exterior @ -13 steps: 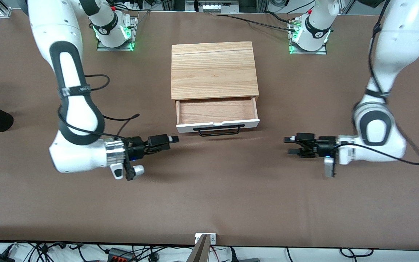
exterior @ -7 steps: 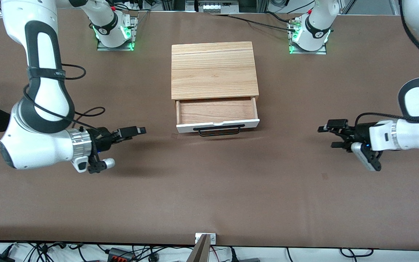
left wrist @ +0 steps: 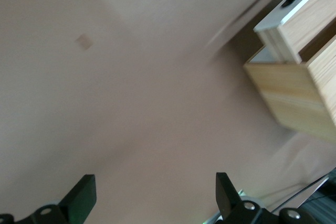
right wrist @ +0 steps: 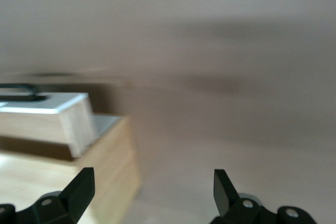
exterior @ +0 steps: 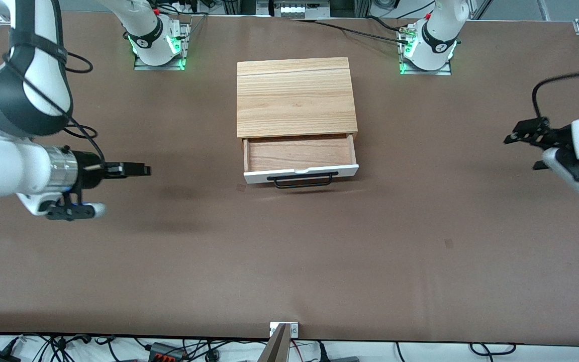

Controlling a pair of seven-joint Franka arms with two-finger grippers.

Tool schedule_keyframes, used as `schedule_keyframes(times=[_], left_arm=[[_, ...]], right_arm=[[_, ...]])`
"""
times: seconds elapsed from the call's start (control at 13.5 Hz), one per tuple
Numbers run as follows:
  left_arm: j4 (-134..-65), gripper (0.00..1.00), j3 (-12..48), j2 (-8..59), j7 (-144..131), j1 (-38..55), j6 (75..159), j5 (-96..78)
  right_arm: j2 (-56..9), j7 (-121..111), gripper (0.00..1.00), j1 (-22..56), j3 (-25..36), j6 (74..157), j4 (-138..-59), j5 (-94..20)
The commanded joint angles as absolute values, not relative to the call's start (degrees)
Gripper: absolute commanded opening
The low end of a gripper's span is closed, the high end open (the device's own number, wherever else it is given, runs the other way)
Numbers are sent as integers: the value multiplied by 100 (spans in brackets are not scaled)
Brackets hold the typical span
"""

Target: Pull top drawer with both arms simultaneously

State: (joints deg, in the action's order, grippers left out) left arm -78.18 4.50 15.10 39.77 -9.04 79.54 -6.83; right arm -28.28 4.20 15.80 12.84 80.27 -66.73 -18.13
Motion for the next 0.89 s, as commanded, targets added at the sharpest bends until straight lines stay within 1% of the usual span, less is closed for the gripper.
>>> schedule_keyframes(times=[0.0,0.15,0.37,0.52,0.82], left_arm=[[-7629,100,545,1600,3886,-835,7613,-387],[-7629,100,528,1600,3744,-835,7506,-369],[-7541,100,597,1600,3640,-652,7532,805],[-7349,100,606,1608,2810,-607,7550,940],[-7304,100,598,1556,823,-659,7593,809]], right_arm=[[-2322,545,100,1153,854,8147,-6943,-1005],[-2058,100,100,705,476,8480,-7162,-372],[-1767,-404,100,335,448,9034,-7566,-334],[-1662,-168,100,238,457,9026,-7585,-334],[-1433,105,100,106,448,8991,-7594,-264]])
